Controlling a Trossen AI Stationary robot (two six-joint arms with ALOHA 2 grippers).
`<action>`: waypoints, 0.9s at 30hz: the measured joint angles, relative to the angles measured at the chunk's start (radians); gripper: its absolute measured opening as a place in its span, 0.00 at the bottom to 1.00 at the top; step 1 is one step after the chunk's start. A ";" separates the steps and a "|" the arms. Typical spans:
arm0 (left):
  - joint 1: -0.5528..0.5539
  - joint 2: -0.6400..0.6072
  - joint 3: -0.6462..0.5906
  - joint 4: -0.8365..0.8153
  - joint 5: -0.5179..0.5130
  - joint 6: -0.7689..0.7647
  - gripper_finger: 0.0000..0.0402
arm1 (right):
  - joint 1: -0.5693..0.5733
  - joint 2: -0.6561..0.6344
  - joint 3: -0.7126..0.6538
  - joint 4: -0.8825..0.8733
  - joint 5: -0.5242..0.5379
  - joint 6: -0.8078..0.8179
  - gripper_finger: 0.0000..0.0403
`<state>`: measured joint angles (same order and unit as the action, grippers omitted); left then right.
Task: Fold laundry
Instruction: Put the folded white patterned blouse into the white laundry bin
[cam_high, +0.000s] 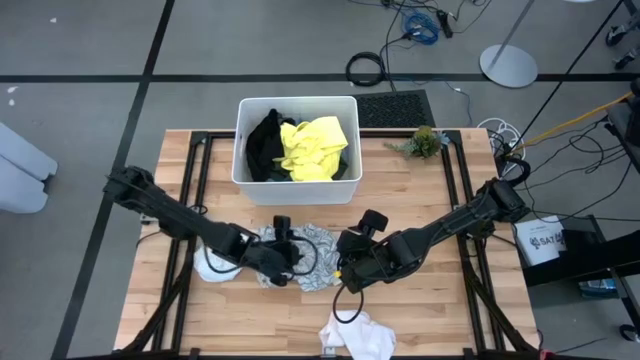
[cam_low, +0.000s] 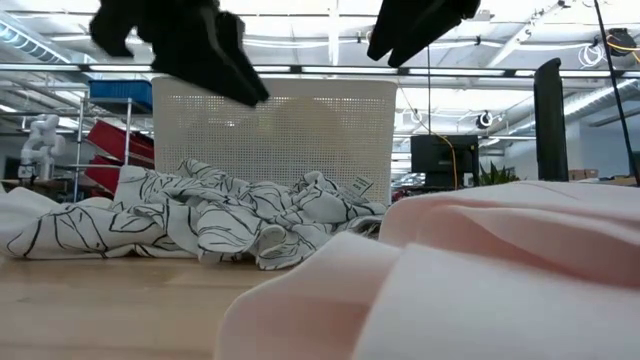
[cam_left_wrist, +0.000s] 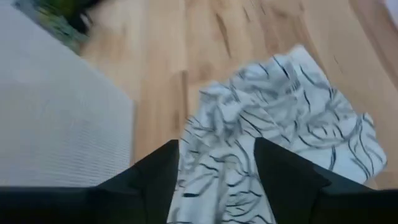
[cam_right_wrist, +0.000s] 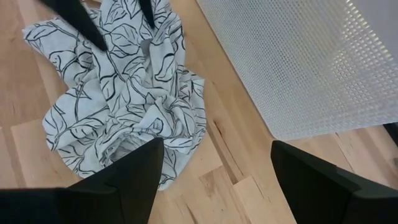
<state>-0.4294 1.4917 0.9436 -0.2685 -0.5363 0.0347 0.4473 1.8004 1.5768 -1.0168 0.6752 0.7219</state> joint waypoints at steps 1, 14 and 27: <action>0.006 0.019 0.000 0.002 0.016 0.000 0.56 | 0.000 0.000 0.000 0.000 0.000 0.000 0.71; 0.157 0.350 0.007 0.110 0.295 -0.064 0.58 | 0.000 0.000 0.000 -0.012 -0.025 0.027 0.71; 0.197 0.410 0.007 0.164 0.499 -0.102 0.56 | 0.000 0.000 0.000 -0.015 -0.026 0.027 0.71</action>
<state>-0.2321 1.9022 0.9508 -0.1043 -0.0376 -0.0674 0.4469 1.8004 1.5772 -1.0314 0.6495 0.7490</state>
